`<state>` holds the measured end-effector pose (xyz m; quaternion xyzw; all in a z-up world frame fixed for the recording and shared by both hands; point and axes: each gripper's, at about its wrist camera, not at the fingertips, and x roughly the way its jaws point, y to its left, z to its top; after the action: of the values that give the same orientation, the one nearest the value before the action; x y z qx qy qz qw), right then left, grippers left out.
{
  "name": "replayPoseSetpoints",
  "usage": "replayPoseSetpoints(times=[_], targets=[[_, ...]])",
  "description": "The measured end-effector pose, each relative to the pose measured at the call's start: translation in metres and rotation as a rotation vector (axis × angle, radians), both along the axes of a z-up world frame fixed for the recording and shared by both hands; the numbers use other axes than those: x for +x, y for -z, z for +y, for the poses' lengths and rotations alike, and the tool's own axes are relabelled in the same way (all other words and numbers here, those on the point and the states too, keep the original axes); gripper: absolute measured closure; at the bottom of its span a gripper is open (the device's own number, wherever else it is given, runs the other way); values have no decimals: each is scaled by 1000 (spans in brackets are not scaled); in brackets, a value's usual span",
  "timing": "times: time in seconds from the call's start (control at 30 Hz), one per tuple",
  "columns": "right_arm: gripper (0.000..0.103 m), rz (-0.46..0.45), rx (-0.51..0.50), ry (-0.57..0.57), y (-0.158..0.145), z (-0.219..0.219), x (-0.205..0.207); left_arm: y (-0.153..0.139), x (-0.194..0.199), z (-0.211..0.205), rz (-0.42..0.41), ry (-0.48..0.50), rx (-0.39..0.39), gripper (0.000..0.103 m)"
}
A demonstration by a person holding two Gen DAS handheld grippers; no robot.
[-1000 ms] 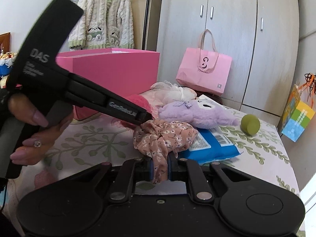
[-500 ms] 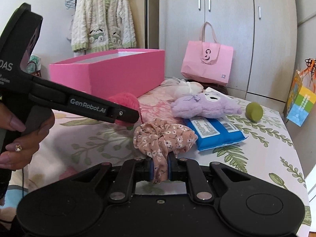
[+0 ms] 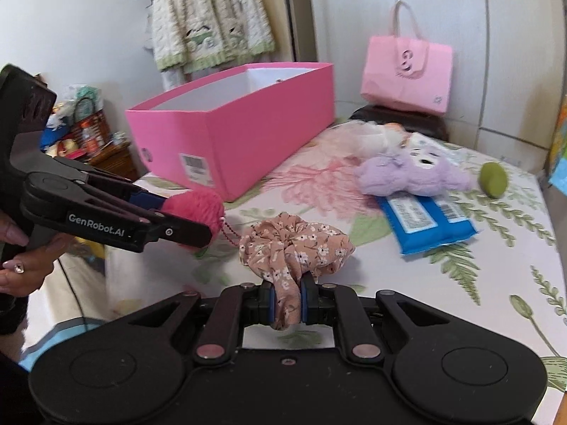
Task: Organize soft objects
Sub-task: 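Grasp the pink pompom with the left gripper while the right holds the scrunchie, then carry the pompom and scrunchie into the pink box and open both grippers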
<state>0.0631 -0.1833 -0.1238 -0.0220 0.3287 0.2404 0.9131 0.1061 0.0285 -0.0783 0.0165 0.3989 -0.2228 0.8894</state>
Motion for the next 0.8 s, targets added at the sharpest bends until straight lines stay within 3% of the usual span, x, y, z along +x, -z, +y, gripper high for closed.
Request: replayPoseSetpoints(times=[0.17, 0.47, 0.8], targets=[[88, 48, 27, -67, -22, 14, -1, -21, -7, 24, 34, 12, 3, 55], [88, 83, 42, -213, -60, 47, -4, -59, -24, 57, 22, 9, 40, 55], [88, 13, 36, -329, -106, 89, 3, -102, -21, 80, -69, -6, 39, 55]])
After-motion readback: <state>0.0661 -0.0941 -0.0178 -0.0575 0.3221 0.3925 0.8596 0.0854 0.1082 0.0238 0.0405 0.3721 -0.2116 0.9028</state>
